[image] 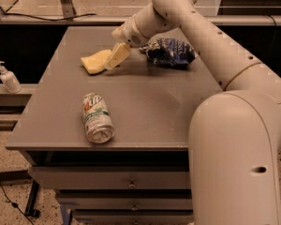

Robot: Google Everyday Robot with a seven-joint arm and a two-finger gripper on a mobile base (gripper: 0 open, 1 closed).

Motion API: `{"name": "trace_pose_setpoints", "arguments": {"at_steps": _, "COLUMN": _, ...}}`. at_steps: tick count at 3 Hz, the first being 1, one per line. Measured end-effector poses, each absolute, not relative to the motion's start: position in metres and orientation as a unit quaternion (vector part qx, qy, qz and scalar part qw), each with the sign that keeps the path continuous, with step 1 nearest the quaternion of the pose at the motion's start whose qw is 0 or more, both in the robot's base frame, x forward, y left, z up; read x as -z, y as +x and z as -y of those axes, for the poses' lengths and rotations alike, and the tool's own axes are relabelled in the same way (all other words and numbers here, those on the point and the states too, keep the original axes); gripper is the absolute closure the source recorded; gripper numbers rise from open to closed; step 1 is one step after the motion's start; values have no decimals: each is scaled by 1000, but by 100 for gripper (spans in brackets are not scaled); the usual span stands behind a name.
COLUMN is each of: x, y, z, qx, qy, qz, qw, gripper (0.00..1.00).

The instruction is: Pick sponge

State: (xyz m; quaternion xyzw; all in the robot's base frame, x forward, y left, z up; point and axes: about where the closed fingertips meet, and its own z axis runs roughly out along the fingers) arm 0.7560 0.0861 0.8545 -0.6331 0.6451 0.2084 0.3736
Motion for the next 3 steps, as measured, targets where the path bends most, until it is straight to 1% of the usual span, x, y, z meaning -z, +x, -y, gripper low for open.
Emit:
{"name": "trace_pose_setpoints", "arguments": {"at_steps": 1, "x": -844, "y": 753, "z": -92, "qx": -224, "qy": -630, "qz": -648, "qw": 363, "gripper": 43}}
{"name": "trace_pose_setpoints", "arguments": {"at_steps": 3, "x": -823, "y": 737, "z": -79, "qx": -239, "qy": -613, "qz": -671, "qw": 342, "gripper": 88}}
